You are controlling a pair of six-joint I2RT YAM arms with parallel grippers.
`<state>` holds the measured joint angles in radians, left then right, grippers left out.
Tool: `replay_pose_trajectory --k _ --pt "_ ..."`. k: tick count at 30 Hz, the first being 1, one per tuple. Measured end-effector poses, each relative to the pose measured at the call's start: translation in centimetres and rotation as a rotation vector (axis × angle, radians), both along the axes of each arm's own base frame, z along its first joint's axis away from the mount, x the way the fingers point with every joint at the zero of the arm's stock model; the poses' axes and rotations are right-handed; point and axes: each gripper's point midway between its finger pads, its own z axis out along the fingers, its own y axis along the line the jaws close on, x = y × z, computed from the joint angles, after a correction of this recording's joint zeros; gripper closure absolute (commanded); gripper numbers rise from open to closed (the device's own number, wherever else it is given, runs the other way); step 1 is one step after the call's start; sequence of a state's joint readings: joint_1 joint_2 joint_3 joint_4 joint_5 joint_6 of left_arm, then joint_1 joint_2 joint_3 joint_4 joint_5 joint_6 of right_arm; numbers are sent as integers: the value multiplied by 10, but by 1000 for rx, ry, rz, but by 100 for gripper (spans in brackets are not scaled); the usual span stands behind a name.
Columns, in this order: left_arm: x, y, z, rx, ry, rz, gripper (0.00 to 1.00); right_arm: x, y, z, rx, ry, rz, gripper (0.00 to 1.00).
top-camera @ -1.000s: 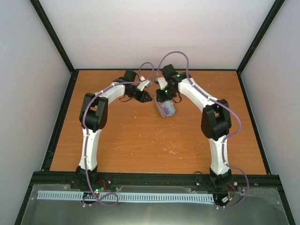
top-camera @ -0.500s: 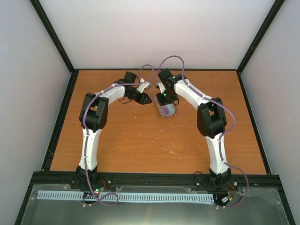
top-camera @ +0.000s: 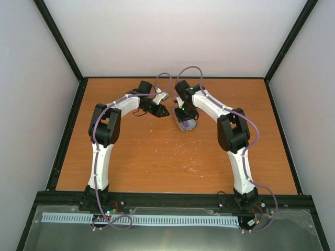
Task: Organize the sunglasses
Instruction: Adjust the sunglasses in the sunglasses case.
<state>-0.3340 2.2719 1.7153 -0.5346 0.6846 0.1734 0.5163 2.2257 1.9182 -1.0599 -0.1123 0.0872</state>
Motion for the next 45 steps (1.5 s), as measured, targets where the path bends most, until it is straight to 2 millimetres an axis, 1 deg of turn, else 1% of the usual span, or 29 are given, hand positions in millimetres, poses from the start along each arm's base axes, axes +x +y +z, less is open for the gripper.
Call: replay_pose_trajectory --k 4,11,19,24,28,33,39,45 --pt "-1 0 0 0 0 0 76 -5 2 -9 -18 21 9 64" --pt "0 0 2 -3 -9 0 76 -8 -4 -17 -78 31 3 73" --pt "0 0 2 -4 -11 0 76 -3 -12 -13 -125 2 -6 84" --pt "0 0 2 -4 -12 0 75 1 -14 -9 -136 -15 -13 88" --pt "0 0 2 -4 -12 0 75 4 -20 -9 -143 -15 -24 90" --pt "0 0 3 -5 -12 0 75 9 -33 -9 -165 -16 -48 89" --pt "0 0 3 -5 -12 0 75 16 -48 -9 -188 -26 -79 86" --pt "0 0 3 -5 -11 1 75 19 -54 -9 -197 -29 -92 86"
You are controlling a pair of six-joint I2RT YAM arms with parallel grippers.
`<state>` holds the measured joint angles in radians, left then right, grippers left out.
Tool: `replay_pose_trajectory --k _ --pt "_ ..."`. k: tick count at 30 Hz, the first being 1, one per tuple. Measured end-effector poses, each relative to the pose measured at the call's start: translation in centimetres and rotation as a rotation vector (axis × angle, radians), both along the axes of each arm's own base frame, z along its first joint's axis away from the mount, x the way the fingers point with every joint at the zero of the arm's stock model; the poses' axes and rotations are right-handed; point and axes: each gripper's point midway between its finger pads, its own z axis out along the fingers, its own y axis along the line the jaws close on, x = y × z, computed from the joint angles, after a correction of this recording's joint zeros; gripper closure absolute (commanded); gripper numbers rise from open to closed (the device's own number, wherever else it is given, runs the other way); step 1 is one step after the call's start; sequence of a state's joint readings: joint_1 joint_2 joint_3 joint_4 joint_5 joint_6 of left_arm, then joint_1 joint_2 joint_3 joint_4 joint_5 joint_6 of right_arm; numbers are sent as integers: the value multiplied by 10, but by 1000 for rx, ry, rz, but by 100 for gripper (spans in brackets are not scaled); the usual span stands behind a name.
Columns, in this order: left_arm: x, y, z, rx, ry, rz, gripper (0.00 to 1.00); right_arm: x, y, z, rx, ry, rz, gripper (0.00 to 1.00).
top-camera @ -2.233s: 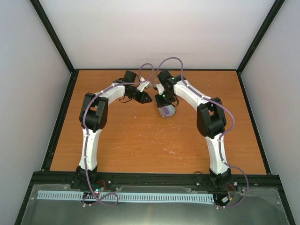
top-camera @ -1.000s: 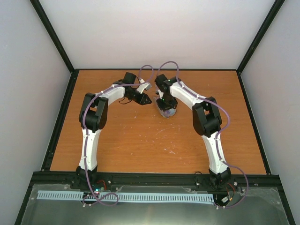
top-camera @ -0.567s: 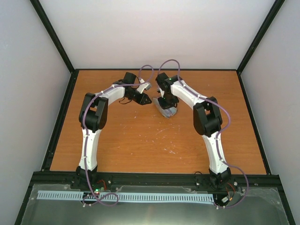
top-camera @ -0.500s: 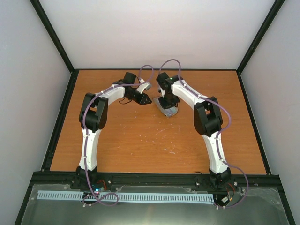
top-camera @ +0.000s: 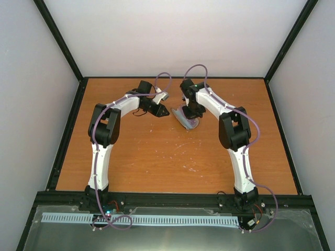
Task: Organize the sunglasses
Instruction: Adjust the sunglasses in the sunglasses case.
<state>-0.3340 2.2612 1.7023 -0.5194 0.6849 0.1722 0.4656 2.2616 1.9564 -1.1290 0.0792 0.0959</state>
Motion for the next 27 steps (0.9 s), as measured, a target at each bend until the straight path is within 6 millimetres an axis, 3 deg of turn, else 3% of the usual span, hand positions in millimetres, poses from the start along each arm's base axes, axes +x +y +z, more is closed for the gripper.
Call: replay_pose_trajectory --k 8,15,18,27 --pt "0 0 0 0 1 0 75 -1 3 -7 11 16 4 85" --pt "-2 -3 0 -1 2 -5 75 -1 4 -19 8 37 6 75" --pt "-3 -5 0 -2 3 -9 75 0 1 -21 -5 26 -1 69" --pt "-3 -5 0 -4 3 -11 75 2 -18 -24 -26 19 -40 67"
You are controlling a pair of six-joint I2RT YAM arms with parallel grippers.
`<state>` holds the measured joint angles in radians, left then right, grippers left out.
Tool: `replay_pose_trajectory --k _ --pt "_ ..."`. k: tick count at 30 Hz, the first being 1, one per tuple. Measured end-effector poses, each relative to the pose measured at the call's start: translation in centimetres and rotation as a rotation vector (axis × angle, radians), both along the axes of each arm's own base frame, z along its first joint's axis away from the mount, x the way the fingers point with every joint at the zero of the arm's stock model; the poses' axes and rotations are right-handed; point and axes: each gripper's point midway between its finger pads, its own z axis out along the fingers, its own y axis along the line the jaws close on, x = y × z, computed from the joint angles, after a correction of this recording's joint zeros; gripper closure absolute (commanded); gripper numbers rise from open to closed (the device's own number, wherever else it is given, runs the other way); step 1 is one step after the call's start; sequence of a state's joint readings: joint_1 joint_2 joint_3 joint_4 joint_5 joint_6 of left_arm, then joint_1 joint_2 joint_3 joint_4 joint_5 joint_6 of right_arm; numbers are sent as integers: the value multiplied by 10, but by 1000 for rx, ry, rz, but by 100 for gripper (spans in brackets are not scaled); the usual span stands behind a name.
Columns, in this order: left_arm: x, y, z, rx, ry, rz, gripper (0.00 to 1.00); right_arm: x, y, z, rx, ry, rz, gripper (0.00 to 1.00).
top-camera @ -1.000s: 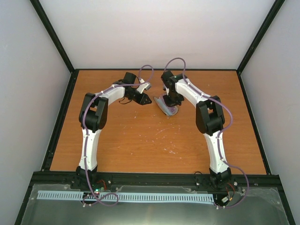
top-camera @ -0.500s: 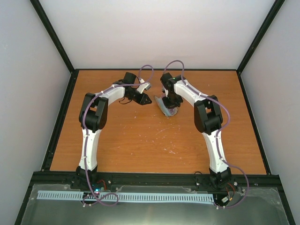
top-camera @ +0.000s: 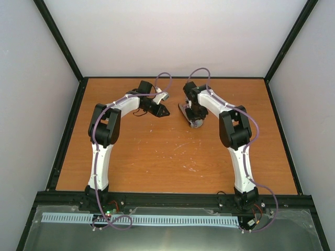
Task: Organize the sunglasses
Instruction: Adjust the sunglasses in the sunglasses case.
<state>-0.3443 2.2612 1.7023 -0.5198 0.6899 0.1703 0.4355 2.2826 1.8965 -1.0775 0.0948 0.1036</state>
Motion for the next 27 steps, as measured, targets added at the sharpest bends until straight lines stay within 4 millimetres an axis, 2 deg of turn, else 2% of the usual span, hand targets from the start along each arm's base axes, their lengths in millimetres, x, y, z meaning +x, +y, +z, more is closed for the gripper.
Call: replay_pose_trajectory --k 6,13,20,27 --pt "0 0 0 -2 1 -1 75 6 -11 6 18 -23 -38 66" --pt "0 0 0 -2 1 -1 75 13 -11 19 76 -50 -56 66" --pt "0 0 0 -2 1 -1 75 10 -14 12 95 -29 -66 67" --pt "0 0 0 -2 1 -1 75 10 -13 11 123 -22 -56 60"
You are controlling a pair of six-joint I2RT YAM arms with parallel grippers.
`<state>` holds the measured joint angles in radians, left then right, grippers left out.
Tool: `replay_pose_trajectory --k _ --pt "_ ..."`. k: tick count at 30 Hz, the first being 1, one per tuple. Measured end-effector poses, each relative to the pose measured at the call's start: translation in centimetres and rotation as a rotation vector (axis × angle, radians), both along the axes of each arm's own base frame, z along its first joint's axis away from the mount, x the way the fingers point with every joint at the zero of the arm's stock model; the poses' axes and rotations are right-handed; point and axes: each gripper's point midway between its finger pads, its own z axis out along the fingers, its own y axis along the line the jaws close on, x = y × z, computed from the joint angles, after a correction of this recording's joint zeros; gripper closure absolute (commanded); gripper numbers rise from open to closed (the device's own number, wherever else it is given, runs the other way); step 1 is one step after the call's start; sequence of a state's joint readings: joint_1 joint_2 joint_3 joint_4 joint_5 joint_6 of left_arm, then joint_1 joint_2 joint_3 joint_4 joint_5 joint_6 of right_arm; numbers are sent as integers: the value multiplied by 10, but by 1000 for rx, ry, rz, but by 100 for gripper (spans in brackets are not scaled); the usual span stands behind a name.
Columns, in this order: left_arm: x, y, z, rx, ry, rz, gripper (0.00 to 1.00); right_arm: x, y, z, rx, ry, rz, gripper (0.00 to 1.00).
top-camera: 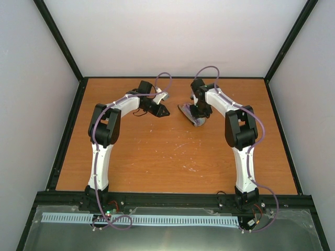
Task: Organize the sunglasses
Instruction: Adjust the sunglasses in the sunglasses case.
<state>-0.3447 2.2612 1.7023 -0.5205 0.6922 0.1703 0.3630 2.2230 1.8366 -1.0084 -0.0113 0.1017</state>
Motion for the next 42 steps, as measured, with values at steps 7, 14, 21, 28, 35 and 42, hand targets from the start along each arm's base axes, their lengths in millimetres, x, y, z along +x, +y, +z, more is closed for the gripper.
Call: replay_pose_trajectory --k 7,14,21,28,35,42 --pt "0 0 0 0 0 0 75 4 -4 5 8 -15 -5 57" --pt "0 0 0 0 0 -1 75 7 -10 5 10 -19 -17 56" --pt "0 0 0 0 0 -1 75 8 -11 6 14 -20 -18 54" --pt "0 0 0 0 0 -1 75 19 -16 16 53 -42 -36 53" --pt "0 0 1 0 -1 -1 75 22 -25 17 92 -31 -41 62" --pt "0 -1 1 0 0 -1 75 16 -10 16 165 -17 -6 90"
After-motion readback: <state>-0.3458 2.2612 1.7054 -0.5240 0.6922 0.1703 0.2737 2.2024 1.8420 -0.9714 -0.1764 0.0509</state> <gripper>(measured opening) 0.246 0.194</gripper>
